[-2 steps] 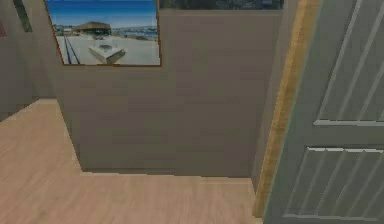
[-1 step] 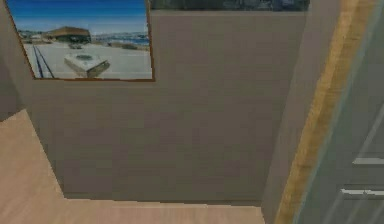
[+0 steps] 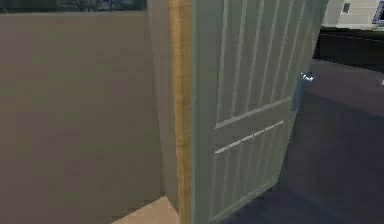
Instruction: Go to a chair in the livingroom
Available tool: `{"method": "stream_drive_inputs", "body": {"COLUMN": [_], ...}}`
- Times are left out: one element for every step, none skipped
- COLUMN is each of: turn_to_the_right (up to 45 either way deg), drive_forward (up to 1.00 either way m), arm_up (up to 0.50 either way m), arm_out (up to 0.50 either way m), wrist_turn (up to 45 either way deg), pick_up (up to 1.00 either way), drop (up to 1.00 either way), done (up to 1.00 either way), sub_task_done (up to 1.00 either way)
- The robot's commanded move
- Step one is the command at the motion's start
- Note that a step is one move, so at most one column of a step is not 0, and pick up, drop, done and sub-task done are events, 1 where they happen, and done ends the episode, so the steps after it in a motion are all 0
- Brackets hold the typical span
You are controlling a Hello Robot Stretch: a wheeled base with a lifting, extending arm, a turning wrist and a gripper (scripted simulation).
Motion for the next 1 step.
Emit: {"method": "stream_drive_inputs", "body": {"turn_to_the_right": [0.0], "drive_forward": [0.35], "arm_up": [0.0], "arm_out": [0.0], "wrist_turn": [0.0], "pick_up": [0.0], "drop": [0.0], "done": [0.0], "sub_task_done": [0.0]}}
